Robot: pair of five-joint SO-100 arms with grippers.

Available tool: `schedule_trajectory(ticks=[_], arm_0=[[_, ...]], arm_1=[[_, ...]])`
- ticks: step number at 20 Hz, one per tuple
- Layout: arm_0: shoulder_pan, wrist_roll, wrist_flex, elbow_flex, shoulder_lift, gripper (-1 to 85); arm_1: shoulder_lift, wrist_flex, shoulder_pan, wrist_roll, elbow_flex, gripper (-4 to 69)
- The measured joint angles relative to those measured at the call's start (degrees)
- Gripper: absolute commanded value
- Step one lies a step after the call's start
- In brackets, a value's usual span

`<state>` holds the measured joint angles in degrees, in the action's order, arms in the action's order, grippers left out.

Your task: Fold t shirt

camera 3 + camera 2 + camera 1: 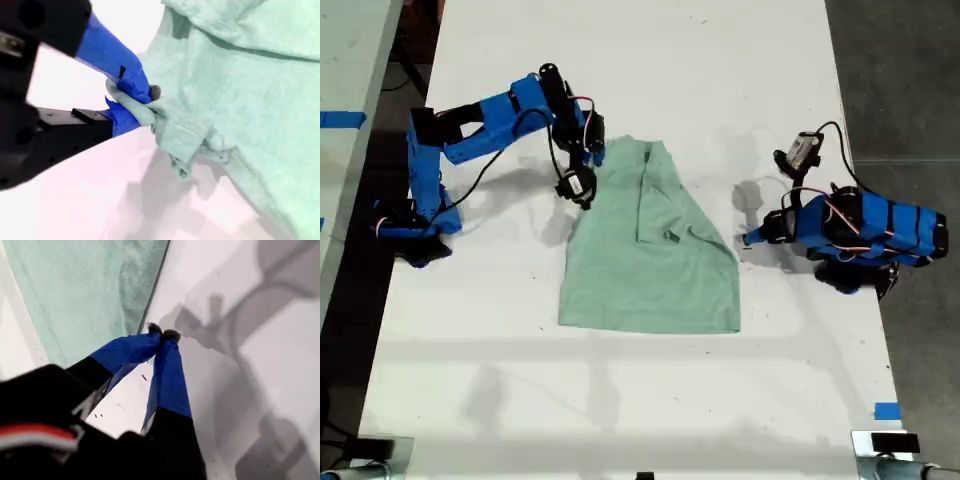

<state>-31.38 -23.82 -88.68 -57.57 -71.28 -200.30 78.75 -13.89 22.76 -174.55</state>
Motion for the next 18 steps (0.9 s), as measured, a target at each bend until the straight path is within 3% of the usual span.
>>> schedule_trajectory(ticks=[5, 6, 7, 8, 10, 12, 13, 16, 18], arm_0=[[10.28, 2.02, 11.60, 0.70, 6.06, 2.2], [11.95, 1.93, 14.50, 0.70, 6.06, 21.5], [13.45, 1.32, 17.40, 0.70, 6.06, 32.7], [14.68, 0.09, 19.95, 0.70, 6.06, 36.8], [15.47, -1.32, 21.36, 0.70, 5.62, 33.2], [14.50, -1.32, 20.21, 0.62, 3.60, 11.2], [13.01, -1.32, 17.84, 0.44, 1.58, 4.3], [4.92, -0.79, 13.80, -8.26, -11.16, -0.1], [-0.97, -3.43, 18.37, -21.36, -26.02, -0.2]], arm_1=[[0.00, 0.00, 0.00, 0.00, 0.00, 0.8], [0.00, 0.00, 0.00, 0.00, 0.00, 0.8], [0.00, 0.00, 0.00, 0.00, 0.00, 0.8], [0.00, 0.00, 0.00, 0.00, 0.00, 0.8], [0.00, 0.00, 0.00, 0.00, 0.00, 0.8], [0.00, 0.00, 0.00, 0.00, 0.00, 0.8], [0.00, 0.00, 0.00, 0.00, 0.00, 0.8], [0.00, 0.00, 0.00, 0.00, 0.00, 0.8], [0.00, 0.00, 0.00, 0.00, 0.00, 0.8]])
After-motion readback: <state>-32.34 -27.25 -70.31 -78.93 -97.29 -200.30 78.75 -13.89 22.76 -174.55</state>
